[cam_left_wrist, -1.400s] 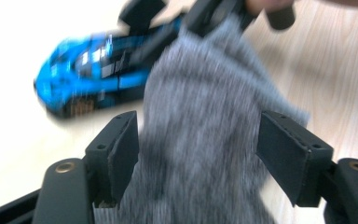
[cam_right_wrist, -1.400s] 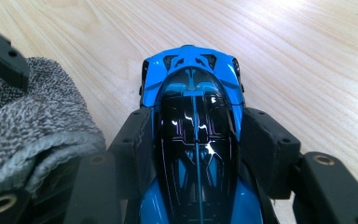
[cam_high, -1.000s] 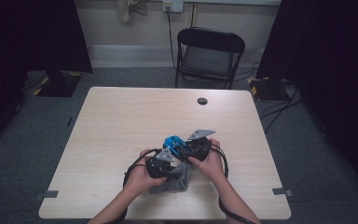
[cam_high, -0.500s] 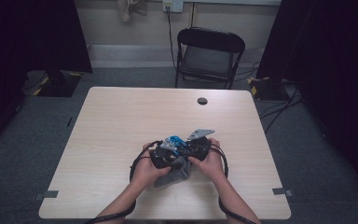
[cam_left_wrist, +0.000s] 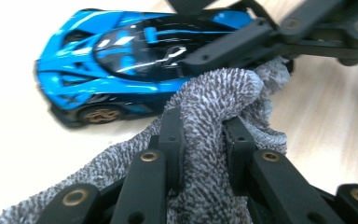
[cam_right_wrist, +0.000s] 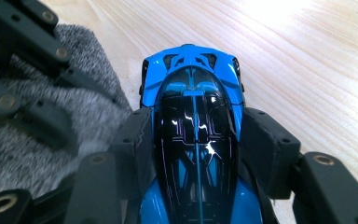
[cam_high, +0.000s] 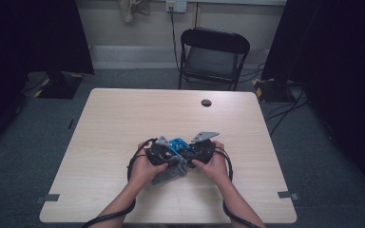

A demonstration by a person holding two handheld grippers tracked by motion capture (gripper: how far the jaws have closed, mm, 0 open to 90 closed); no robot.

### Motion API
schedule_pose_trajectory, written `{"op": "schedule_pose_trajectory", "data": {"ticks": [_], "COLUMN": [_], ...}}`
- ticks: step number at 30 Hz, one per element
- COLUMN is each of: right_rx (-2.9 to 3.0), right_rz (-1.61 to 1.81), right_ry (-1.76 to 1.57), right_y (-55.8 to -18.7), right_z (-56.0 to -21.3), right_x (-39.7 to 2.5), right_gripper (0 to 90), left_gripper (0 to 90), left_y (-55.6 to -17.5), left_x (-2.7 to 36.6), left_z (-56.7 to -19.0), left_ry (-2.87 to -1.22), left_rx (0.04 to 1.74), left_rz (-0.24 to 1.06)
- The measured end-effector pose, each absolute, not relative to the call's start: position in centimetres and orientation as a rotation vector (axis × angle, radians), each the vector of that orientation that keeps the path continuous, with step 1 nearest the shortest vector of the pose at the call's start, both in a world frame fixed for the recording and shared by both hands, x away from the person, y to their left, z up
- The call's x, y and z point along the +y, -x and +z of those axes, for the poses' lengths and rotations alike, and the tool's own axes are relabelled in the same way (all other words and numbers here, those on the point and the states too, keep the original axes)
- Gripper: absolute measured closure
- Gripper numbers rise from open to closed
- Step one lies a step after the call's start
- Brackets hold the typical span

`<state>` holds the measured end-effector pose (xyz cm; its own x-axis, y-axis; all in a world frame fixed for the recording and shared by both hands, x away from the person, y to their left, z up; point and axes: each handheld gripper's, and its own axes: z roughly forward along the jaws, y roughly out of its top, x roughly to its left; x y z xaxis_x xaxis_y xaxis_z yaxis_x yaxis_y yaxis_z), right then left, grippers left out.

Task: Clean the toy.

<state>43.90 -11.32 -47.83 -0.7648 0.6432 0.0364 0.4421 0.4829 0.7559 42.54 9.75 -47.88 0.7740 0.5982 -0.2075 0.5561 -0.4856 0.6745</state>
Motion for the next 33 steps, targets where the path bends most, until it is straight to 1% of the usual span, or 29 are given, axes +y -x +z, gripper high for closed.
{"op": "schedule_pose_trajectory", "data": {"ticks": [4, 18, 23, 26, 28, 33], "right_rx": [2.480, 2.480, 2.480, 2.479, 2.479, 2.482], "right_rz": [1.151, 1.150, 1.150, 1.149, 1.149, 1.142], "right_ry": [-0.926, -0.926, -0.925, -0.928, -0.927, -0.928], "right_y": [-43.9, -43.9, -43.9, -43.9, -43.9, -43.9], "right_z": [-47.8, -47.8, -47.8, -47.8, -47.8, -47.8], "right_x": [-11.3, -11.3, -11.3, -11.3, -11.3, -11.2], "right_gripper": [45.2, 45.2, 45.2, 45.2, 45.2, 45.2], "left_gripper": [73.9, 74.0, 74.0, 74.0, 74.0, 74.2], "left_y": [-43.3, -44.0, -44.4, -44.6, -44.7, -44.8], "left_x": [10.8, 11.5, 12.4, 12.5, 12.5, 12.5], "left_z": [-47.9, -47.8, -47.8, -47.8, -47.7, -47.6], "left_ry": [-2.177, -2.170, -2.154, -2.159, -2.178, -2.183], "left_rx": [0.901, 0.931, 0.963, 0.954, 0.940, 0.952], "left_rz": [0.067, 0.067, 0.084, 0.073, 0.089, 0.088]}}
